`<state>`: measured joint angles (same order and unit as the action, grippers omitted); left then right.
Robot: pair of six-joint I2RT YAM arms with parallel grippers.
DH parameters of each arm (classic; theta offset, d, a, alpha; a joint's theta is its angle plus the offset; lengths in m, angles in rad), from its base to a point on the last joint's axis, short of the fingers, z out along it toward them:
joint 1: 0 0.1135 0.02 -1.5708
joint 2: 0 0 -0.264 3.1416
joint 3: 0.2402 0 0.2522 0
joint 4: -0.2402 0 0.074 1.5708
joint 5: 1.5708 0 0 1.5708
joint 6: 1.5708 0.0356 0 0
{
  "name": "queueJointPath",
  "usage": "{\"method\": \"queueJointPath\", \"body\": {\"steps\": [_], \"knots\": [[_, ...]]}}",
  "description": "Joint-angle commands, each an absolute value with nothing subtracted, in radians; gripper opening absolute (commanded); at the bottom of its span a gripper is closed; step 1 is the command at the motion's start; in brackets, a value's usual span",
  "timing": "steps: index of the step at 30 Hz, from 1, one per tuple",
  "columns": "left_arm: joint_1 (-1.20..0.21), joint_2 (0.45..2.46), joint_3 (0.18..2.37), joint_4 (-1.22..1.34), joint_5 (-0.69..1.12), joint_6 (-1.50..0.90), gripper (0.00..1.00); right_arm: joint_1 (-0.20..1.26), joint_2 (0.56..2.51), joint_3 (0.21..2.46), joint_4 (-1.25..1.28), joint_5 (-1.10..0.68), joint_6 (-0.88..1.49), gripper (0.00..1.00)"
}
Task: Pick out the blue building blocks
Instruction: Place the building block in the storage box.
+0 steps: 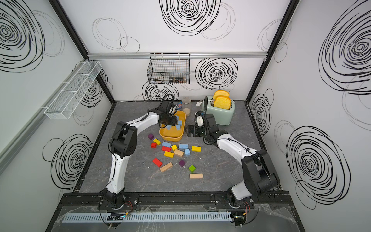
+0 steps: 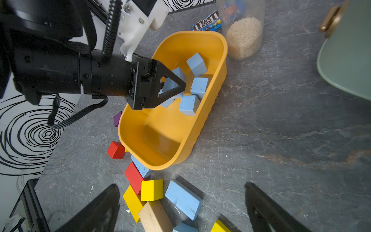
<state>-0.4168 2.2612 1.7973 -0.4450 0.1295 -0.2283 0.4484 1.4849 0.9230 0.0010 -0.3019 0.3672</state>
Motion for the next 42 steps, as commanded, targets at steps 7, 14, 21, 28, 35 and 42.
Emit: {"method": "queueJointPath", "body": {"steps": [7,14,21,28,35,42], "knots": [[-0.404,2.273,1.815,-0.423,0.107,-0.241,0.35,0.442,1.497,0.934,0.000,-0.311,0.370,0.98],[-0.405,2.260,1.809,-0.427,0.114,-0.241,0.47,0.439,1.493,0.939,-0.017,-0.314,0.367,0.98],[-0.405,2.236,1.798,-0.422,0.125,-0.252,0.55,0.442,1.481,0.939,-0.031,-0.319,0.367,0.98],[-0.408,2.168,1.771,-0.411,0.145,-0.264,0.60,0.443,1.448,0.939,-0.060,-0.336,0.353,0.98],[-0.427,2.013,1.686,-0.381,0.131,-0.242,0.79,0.468,1.397,0.927,-0.135,-0.305,0.304,0.98],[-0.444,1.831,1.547,-0.339,0.155,-0.204,0.91,0.550,1.362,0.929,-0.233,-0.196,0.260,0.98]]}}
